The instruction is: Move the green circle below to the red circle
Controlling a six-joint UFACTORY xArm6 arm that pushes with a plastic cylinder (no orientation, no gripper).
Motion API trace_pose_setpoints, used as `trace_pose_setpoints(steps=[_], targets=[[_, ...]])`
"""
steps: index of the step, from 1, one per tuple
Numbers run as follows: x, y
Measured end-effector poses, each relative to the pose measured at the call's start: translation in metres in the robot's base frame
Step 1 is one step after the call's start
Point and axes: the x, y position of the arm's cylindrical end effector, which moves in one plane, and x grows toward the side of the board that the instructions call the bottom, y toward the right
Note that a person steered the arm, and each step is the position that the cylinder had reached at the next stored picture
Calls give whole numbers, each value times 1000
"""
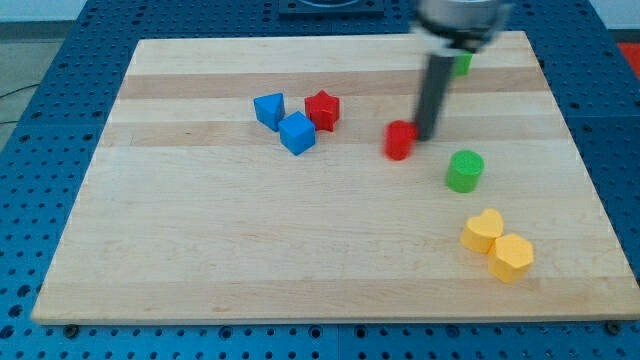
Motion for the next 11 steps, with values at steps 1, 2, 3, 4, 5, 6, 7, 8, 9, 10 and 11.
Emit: trace_pose_setpoints(steps=[1, 2, 3, 4, 5, 6, 7, 8, 9, 10, 11], targets=[[-5, -20], [-18, 114], [45, 182], [84, 140], [76, 50], [59, -34], [59, 1], [67, 56], [33, 91], [22, -5], [17, -19]])
